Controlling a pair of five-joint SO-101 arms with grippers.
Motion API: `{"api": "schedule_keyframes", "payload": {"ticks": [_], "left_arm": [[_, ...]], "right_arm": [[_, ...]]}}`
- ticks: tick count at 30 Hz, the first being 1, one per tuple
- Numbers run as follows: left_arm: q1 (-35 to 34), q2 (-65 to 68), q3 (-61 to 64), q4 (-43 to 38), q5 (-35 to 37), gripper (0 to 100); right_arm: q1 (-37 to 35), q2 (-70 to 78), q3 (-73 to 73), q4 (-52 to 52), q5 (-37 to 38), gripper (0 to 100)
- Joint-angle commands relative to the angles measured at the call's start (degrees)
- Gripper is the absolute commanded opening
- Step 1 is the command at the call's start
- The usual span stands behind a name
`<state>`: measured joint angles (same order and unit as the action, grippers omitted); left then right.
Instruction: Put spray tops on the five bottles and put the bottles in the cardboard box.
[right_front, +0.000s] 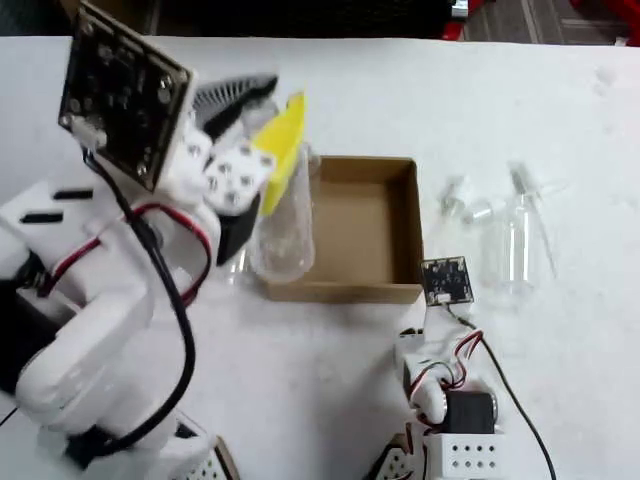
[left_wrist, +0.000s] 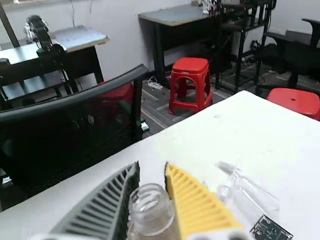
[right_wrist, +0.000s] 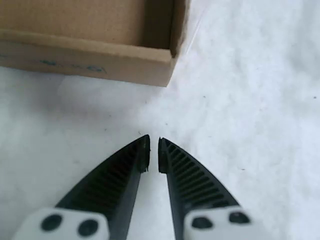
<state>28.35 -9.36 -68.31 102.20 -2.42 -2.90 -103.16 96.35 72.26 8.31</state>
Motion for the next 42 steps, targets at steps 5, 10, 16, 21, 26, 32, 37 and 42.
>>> {"api": "schedule_keyframes", "payload": {"ticks": [5, 10, 16, 21, 26, 32, 37, 42], "left_arm": [[1.5, -16.1, 38.9, -21.6, 0.9, 2], [1.5, -22.6, 64.3, -44.0, 1.0, 2], [1.5, -31.6, 95.8, -74.7, 1.0, 2], [-0.7, -32.7, 113.3, -98.4, 0.6, 2], [-1.5, -24.0, 117.7, -110.2, -1.9, 2], [0.9, -6.9, 118.2, -124.5, -12.1, 2], [0.7, 2.9, 118.9, -133.1, -13.5, 2], [1.0, 4.5, 125.3, -145.4, -13.9, 2]], "right_arm": [[0.0, 0.0, 0.5, 0.3, 0.4, 1.5], [0.0, 0.0, 0.5, 0.3, 0.4, 1.5], [0.0, 0.0, 0.5, 0.3, 0.4, 1.5], [0.0, 0.0, 0.5, 0.3, 0.4, 1.5], [0.0, 0.0, 0.5, 0.3, 0.4, 1.5], [0.0, 0.0, 0.5, 0.3, 0.4, 1.5], [0.0, 0.0, 0.5, 0.3, 0.4, 1.5], [0.0, 0.0, 0.5, 0.3, 0.4, 1.5]]}}
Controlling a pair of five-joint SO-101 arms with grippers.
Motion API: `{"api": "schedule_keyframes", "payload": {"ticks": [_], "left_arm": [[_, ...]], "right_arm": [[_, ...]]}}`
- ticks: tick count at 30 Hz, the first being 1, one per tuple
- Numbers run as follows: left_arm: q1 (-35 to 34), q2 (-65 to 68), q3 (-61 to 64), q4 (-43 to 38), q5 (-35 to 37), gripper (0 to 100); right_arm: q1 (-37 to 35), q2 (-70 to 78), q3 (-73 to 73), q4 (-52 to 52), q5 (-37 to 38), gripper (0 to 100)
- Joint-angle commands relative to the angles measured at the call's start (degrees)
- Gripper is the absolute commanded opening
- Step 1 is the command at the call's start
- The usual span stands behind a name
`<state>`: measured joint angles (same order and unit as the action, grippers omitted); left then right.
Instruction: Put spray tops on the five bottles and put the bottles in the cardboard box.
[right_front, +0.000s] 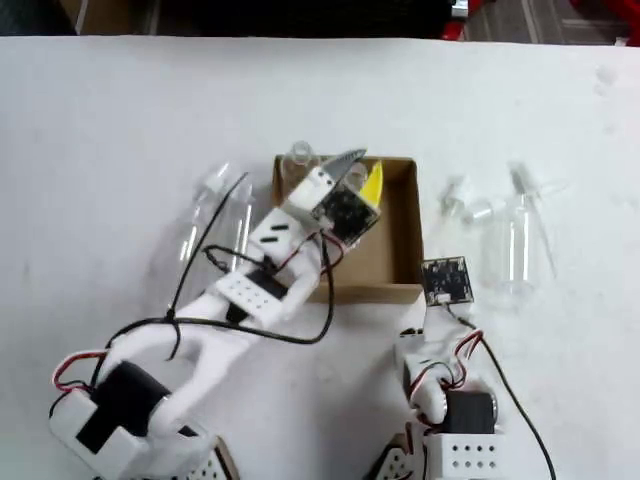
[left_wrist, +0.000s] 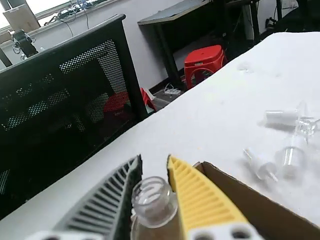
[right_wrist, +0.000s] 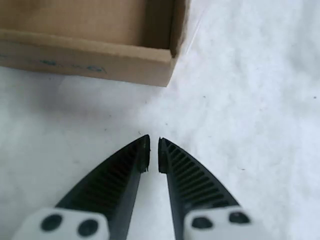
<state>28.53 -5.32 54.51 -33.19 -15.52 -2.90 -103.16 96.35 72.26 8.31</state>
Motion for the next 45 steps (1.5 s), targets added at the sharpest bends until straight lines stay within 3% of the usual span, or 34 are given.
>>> {"api": "schedule_keyframes", "payload": {"ticks": [1, 12, 18, 24, 37, 43, 45], "left_arm": [[0.5, 0.5, 3.0, -11.3, -0.8, 2], [-0.4, 1.1, 2.7, -10.1, -0.4, 2], [-0.7, 10.0, -0.6, -10.7, -0.4, 2], [-0.4, 15.4, -1.8, -20.6, -0.8, 2], [-0.6, 15.4, -1.0, -20.7, -0.4, 3], [-0.8, 15.4, 1.9, -20.7, 0.1, 20], [-1.1, 15.3, 2.1, -20.7, 2.4, 20]], "right_arm": [[0.0, 0.0, 0.5, 0.3, 0.4, 1.5], [0.0, 0.0, 0.5, 0.3, 0.5, 1.5], [0.0, 0.0, 0.5, 0.3, 0.4, 1.5], [0.0, 0.0, 0.5, 0.3, 0.4, 1.5], [0.0, 0.0, 0.5, 0.3, 0.5, 1.5], [0.0, 0.0, 0.5, 0.3, 0.5, 1.5], [0.0, 0.0, 0.5, 0.3, 0.5, 1.5]]}}
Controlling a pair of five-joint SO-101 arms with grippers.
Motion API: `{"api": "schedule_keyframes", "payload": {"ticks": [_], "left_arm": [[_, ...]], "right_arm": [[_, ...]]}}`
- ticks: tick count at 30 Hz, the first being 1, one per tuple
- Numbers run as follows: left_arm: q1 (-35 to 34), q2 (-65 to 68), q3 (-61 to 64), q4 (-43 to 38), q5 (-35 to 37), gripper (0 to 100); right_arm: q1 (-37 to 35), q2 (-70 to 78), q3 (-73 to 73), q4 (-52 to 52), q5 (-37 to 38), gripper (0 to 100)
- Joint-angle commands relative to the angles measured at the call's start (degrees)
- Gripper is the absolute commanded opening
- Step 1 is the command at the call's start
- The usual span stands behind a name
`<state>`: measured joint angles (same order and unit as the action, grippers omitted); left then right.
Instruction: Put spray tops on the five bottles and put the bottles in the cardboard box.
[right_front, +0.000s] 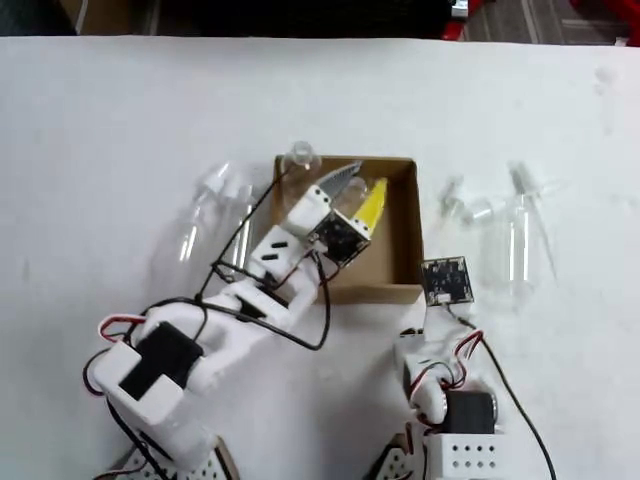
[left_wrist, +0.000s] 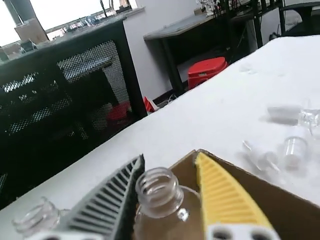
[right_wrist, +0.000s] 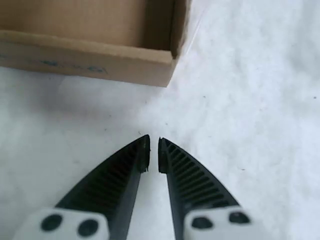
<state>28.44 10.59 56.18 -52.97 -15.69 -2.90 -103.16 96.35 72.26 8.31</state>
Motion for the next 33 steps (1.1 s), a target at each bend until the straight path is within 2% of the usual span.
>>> {"api": "schedule_keyframes", "payload": {"ticks": [1, 9, 16, 21, 24, 28, 33], "left_arm": [[-1.3, -0.6, 0.3, -1.0, 3.2, 19], [-1.5, -5.5, 0.5, -0.6, 3.8, 18], [-3.7, -17.5, 0.1, 12.4, 4.0, 18], [-4.0, -27.2, 0.6, 17.4, 4.0, 18], [-4.0, -35.8, 0.6, 25.8, 4.0, 18], [-5.3, -49.2, 0.3, 41.5, 5.4, 18], [-11.3, -64.9, 0.0, 60.9, 8.3, 17]], "right_arm": [[0.0, 0.0, 0.5, 0.3, 0.5, 1.5], [0.0, 0.0, 0.5, 0.3, 0.5, 1.5], [0.0, 0.0, 0.5, 0.3, 0.5, 1.5], [0.0, 0.0, 0.5, 0.3, 0.5, 1.5], [0.0, 0.0, 0.5, 0.3, 0.5, 1.5], [0.0, 0.0, 0.5, 0.3, 0.5, 1.5], [0.0, 0.0, 0.5, 0.3, 0.5, 1.5]]}}
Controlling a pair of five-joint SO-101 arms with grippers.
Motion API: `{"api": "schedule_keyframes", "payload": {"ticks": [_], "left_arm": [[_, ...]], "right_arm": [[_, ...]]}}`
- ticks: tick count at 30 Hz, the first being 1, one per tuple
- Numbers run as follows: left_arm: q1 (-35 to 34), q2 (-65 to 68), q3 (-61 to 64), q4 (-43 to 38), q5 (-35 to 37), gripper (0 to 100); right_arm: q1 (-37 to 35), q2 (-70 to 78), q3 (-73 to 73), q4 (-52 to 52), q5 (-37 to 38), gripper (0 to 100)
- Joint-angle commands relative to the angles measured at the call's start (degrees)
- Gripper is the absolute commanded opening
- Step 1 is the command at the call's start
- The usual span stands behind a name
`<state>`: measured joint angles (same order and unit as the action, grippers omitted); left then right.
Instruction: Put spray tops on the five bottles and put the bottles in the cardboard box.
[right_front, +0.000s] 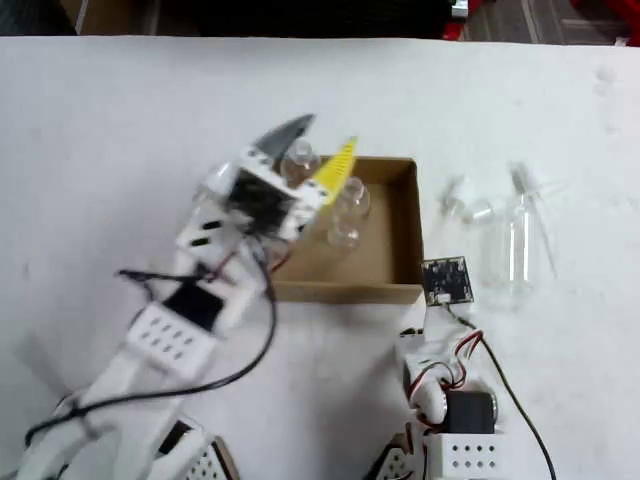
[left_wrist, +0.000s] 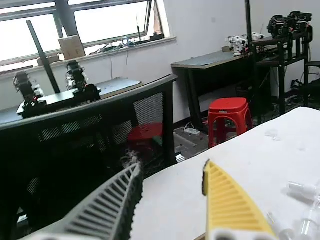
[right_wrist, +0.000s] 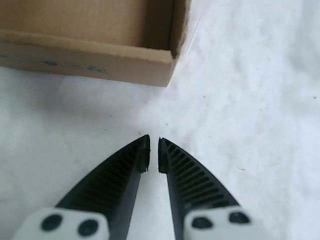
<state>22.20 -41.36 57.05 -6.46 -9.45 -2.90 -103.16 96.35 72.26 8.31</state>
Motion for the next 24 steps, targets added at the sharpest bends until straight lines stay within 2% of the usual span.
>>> {"api": "schedule_keyframes", "payload": {"ticks": [1, 9, 17, 20, 24], "left_arm": [[-6.5, -15.9, -0.9, 17.6, 2.0, 17], [-19.4, -36.5, -0.4, 35.5, 2.4, 17], [-25.7, -51.5, 3.3, 58.3, 2.0, 17], [-27.6, -58.4, 9.4, 61.5, 2.4, 17], [-27.8, -64.6, 17.6, 61.3, 1.9, 17]], "right_arm": [[0.0, 0.0, 0.5, 0.3, 0.5, 1.5], [0.0, 0.0, 0.5, 0.3, 0.4, 1.5], [0.0, 0.0, 0.5, 0.3, 0.4, 1.5], [0.0, 0.0, 0.5, 0.3, 0.4, 1.5], [0.0, 0.0, 0.5, 0.3, 0.4, 1.5]]}}
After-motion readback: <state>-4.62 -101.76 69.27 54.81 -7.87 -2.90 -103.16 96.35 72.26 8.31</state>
